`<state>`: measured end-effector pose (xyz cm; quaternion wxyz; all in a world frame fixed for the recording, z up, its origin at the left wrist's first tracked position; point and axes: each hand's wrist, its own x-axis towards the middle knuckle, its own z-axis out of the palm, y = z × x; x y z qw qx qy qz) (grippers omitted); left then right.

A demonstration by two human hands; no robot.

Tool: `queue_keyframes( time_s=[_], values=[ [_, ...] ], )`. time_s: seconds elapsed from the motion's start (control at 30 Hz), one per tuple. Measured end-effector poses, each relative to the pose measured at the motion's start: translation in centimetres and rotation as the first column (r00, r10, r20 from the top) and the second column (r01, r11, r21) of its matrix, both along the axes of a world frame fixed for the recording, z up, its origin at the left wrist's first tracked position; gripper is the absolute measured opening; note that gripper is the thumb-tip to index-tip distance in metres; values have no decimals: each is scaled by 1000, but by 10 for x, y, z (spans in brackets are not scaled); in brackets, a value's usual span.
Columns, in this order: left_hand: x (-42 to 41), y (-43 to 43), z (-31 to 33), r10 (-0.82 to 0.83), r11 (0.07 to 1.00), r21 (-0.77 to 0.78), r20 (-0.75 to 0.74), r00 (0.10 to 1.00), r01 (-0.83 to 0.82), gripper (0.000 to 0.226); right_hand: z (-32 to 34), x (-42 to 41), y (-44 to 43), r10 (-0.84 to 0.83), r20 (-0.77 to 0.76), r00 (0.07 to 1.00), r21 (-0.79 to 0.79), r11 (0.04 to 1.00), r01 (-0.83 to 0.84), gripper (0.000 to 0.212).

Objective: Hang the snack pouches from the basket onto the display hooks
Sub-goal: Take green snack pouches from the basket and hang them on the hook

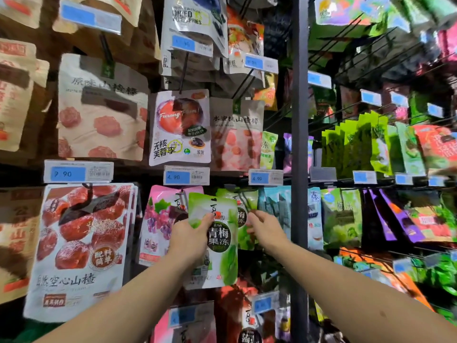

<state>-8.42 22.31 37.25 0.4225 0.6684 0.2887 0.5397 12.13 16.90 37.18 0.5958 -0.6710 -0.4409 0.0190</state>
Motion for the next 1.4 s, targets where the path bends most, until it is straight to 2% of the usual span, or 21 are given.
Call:
queue_keyframes(
  time_s=[0.07,0.13,0.2,0.27,0.33,0.4,0.53,0.63,0.8,0.97,1.13,1.4],
  values=[
    [13,-6,0,-8,1000,-29,21,1000,8,53,-2,-9,-22,239,-127,963,33,971,-237,45],
    [26,-14,-2,-48,996,-74,24,999,50,53,-3,-17,-42,344,-130,930,-19,937,-350,67],
    [37,-21,-4,-62,991,-118,8,998,62,57,-4,-20,-57,336,-56,940,-57,939,-339,81],
    [46,-26,-3,-43,989,-140,1,999,43,62,-4,-20,-66,264,16,964,-31,964,-263,84],
    [49,-33,0,-79,984,-161,15,997,80,55,-3,-16,-72,203,35,979,16,979,-204,88],
    [53,-37,3,-127,983,-137,-8,992,124,45,-1,-14,-80,153,73,985,73,985,-159,84],
    [51,-35,6,-93,996,4,-117,989,94,76,8,-10,-89,57,128,990,143,987,-76,76],
    [47,-42,10,-136,979,140,-94,986,148,89,13,-5,-85,11,124,992,124,992,-27,75],
    [54,-37,13,-42,933,345,-171,984,99,79,19,1,-76,-69,129,989,118,992,54,67],
    [66,-30,15,21,916,394,-234,972,75,62,15,7,-68,-100,71,992,104,990,92,64],
    [72,-25,18,42,895,440,-259,965,79,61,13,6,-65,-94,14,995,116,989,92,63],
    [72,-19,7,10,906,406,-307,952,122,68,7,-2,-68,-100,33,994,95,991,96,62]
  ],
)
